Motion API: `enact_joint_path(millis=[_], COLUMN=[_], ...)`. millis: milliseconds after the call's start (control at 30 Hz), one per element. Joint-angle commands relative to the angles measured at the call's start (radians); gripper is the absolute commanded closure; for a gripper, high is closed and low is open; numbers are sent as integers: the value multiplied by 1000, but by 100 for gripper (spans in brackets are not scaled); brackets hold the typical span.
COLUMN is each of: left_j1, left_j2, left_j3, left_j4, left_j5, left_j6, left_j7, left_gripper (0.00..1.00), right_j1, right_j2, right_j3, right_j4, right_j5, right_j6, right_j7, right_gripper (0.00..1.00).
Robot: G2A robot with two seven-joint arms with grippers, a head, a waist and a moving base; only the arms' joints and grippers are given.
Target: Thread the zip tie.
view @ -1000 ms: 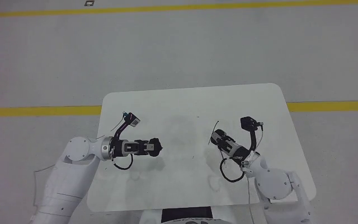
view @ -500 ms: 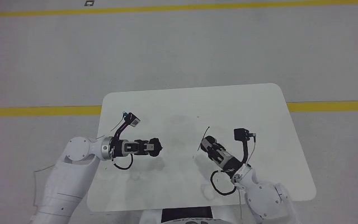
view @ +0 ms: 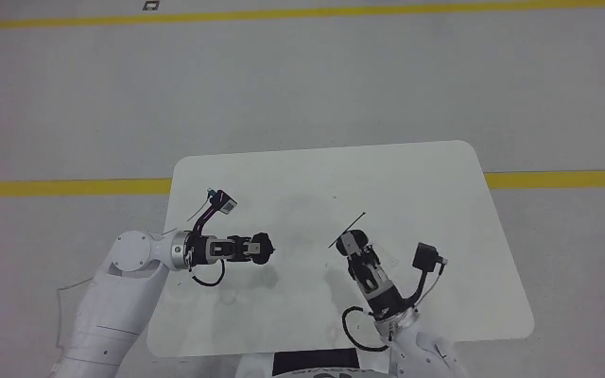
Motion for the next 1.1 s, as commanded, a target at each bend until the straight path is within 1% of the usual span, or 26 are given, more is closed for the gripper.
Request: enact_joint_path(millis=[0, 67, 133, 233, 567, 600, 633, 733, 867, 967, 1067], left_j1=[0, 0, 0, 0, 0, 0, 0, 0, 0, 0, 0], left_j2=[0, 0, 0, 0, 0, 0, 0, 0, 0, 0, 0], left_j3=[0, 0, 0, 0, 0, 0, 0, 0, 0, 0, 0], left_j4=[0, 0, 0, 0, 0, 0, 0, 0, 0, 0, 0], left_j5=[0, 0, 0, 0, 0, 0, 0, 0, 0, 0, 0], left_j6=[0, 0, 0, 0, 0, 0, 0, 0, 0, 0, 0], left_j7=[0, 0, 0, 0, 0, 0, 0, 0, 0, 0, 0], left_gripper=[100, 100, 100, 100, 100, 100, 100, 100, 100, 100, 100], right_j1=[-5, -6, -5, 7, 7, 12, 22, 41, 86, 119, 147], right_j2=[-1, -2, -2, 1, 1, 1, 0, -2, -6, -9, -6], right_j3=[-22, -42, -56, -69, -69, -70, -76, -104, -140, -164, -187], right_j4=[14, 28, 40, 57, 57, 56, 52, 61, 116, 153, 169], right_j5=[-59, -124, -171, -261, -261, -262, -285, -380, -422, -443, -433], right_j6=[-5, -15, -19, -14, -14, -10, 12, 46, 59, 71, 84], right_j7=[-70, -137, -183, -195, -195, -194, -209, -248, -312, -339, -320], right_gripper=[100, 100, 100, 100, 100, 100, 100, 100, 100, 100, 100])
